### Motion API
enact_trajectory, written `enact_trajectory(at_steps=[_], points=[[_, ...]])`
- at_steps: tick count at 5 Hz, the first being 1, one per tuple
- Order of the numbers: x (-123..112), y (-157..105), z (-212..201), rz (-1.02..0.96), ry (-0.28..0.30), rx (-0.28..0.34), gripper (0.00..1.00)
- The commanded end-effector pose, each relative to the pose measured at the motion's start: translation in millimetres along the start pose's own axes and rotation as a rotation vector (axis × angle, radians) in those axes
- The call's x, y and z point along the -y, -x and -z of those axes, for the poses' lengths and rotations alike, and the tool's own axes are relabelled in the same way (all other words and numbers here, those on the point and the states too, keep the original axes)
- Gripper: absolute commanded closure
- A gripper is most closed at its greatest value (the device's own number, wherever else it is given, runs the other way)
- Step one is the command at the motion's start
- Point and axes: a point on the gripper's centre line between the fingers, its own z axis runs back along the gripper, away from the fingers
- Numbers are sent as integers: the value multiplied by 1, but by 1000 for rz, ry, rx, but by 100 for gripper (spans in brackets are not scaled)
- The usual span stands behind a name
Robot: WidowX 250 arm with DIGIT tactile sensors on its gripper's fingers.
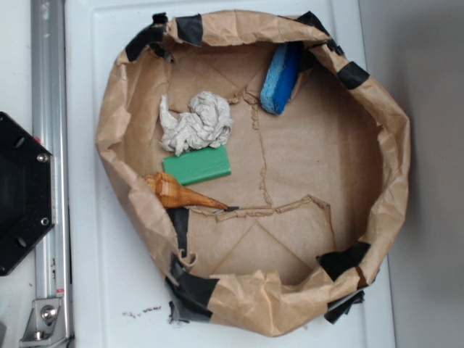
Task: Grab the blue sponge.
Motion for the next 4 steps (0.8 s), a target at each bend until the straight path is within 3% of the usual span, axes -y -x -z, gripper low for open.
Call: enact_trajectory(at_steps=[1,2,3,4], points=[[0,0,0,0,0,0,0],[-24,-39,20,-148,-94,150,0],[-29,-62,36,-256,-136,277,0],[-44,-87,66,-441,-135,279,0]])
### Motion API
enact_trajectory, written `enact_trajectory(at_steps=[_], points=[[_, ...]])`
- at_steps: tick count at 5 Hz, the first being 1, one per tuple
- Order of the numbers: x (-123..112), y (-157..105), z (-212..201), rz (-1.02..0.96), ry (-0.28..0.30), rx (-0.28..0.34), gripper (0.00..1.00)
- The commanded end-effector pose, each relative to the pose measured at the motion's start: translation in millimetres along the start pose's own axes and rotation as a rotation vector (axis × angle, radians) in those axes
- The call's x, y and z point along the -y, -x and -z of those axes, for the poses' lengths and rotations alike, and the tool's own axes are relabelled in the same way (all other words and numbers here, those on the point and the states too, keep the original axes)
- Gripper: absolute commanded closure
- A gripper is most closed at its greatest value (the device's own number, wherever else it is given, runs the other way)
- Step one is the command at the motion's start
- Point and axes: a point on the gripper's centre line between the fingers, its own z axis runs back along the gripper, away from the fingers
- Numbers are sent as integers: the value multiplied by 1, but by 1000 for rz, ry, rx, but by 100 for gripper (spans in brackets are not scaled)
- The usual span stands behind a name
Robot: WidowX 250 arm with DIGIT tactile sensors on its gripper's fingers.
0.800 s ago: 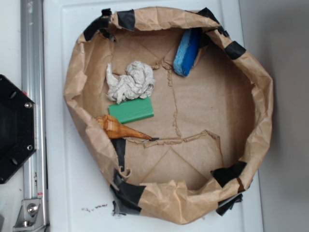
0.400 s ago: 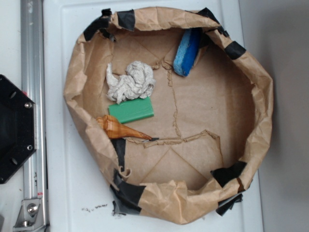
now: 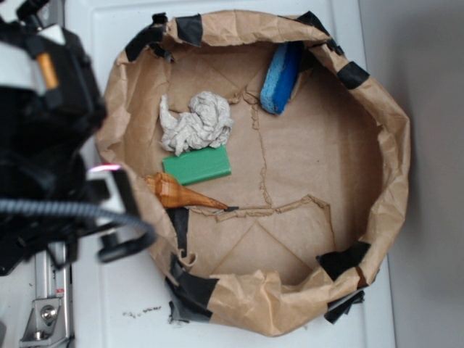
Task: Grab the blue sponge.
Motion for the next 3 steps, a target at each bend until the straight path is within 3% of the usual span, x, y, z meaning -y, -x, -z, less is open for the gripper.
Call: enact_trajectory(at_steps=[1,2,3], points=[[-1,-39,69,-309,-1,-5,0],[10,-51,87,-338,-22,-67,0],[10,-51,87,-338,-22,-67,0]])
